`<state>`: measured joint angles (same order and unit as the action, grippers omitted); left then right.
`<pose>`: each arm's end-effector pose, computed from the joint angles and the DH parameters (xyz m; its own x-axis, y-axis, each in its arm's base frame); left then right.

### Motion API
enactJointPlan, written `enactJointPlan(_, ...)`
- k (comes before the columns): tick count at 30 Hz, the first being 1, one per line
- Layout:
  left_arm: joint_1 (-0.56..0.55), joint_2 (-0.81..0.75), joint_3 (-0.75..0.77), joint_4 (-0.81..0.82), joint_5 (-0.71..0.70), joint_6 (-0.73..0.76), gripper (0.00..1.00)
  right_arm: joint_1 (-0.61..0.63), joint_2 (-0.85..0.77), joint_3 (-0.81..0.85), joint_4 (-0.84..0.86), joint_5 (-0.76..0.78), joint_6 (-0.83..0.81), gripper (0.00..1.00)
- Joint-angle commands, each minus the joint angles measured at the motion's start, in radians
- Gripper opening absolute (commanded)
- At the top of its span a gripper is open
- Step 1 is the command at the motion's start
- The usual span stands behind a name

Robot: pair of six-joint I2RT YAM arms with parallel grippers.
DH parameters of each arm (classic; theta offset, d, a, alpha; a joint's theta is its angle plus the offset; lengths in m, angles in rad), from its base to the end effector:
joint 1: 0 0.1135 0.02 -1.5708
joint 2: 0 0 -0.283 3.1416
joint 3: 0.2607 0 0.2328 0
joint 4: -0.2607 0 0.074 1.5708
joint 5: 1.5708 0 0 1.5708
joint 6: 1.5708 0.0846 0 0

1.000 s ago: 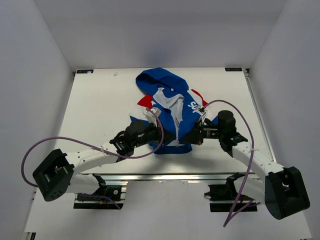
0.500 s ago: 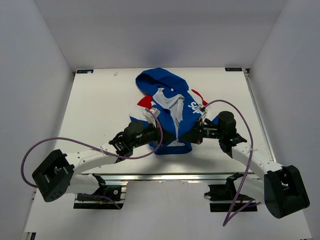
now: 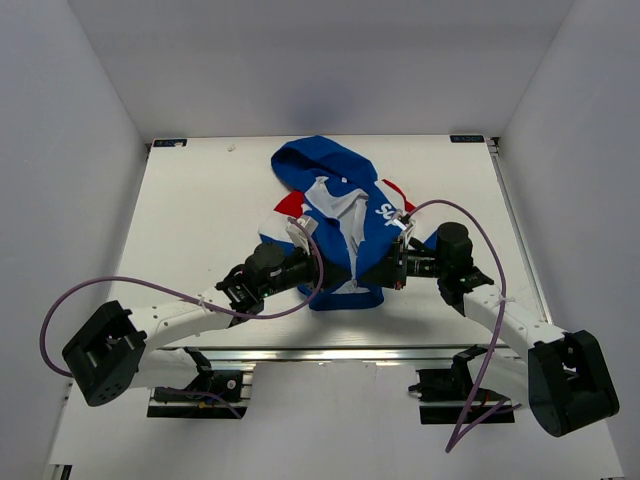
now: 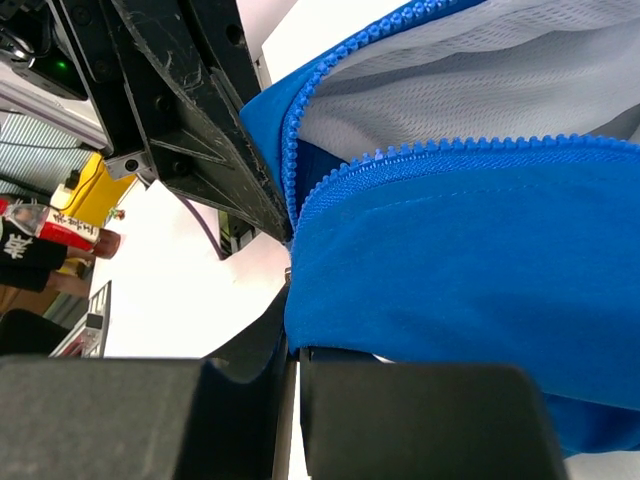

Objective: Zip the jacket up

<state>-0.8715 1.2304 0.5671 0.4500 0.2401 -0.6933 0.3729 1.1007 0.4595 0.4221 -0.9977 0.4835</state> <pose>0.1728 -0.2367 0.2560 -0.6755 -0.1613 -0.7195 0.5997 0.4476 -0.6633 0.1836 0.1482 0.2533 -0.6261 0.0258 -0.7793 -0.7570 0.2194 0.6155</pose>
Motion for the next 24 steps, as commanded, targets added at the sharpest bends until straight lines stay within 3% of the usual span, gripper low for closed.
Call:
enactJointPlan(1, 0.005, -0.032, 0.002, 0.044, 0.025, -0.003, 0.00, -0.003, -0.016, -0.012, 0.066, -0.048, 0.000, 0.00)
enactJointPlan(24, 0.005, -0.012, 0.010, 0.055, 0.061, 0.000, 0.00, -0.005, -0.022, -0.030, 0.132, -0.047, 0.044, 0.00)
